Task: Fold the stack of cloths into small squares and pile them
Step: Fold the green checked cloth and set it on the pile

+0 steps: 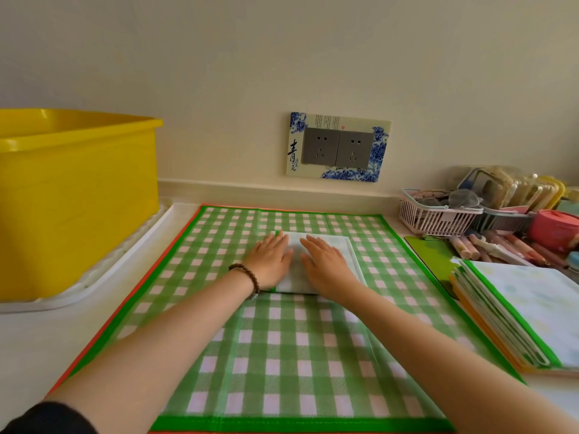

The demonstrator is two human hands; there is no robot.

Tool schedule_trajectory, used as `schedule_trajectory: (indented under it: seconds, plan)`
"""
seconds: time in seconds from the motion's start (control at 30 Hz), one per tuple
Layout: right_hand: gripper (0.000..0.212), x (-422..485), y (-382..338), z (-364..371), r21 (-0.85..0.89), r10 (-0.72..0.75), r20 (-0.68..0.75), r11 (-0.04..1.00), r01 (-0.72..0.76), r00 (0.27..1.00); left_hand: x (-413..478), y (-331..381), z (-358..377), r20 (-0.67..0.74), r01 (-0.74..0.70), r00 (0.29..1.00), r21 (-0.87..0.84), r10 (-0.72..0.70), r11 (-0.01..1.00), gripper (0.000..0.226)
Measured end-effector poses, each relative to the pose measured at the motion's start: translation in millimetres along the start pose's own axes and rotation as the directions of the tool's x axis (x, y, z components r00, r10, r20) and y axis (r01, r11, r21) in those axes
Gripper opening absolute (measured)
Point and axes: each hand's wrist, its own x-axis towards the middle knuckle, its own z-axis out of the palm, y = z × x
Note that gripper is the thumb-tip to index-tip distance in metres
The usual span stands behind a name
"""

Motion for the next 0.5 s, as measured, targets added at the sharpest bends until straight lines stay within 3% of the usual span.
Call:
schedule_trajectory:
  seconds: [0.13,0.5]
  plan:
    - [0.048,19,-3,8,0.009,0.019,0.039,1.0,-0.019,0.999,6,-3,9,0.052,0.031,0.998,0.093,-0.036,0.995,0.054]
    - [0.053,42,12,19,-0.156,0.043,0.19,0.988,-0.013,0.981,8,-4,10,0.062,0.029,0.997,0.099,-0.035,0.995,0.054]
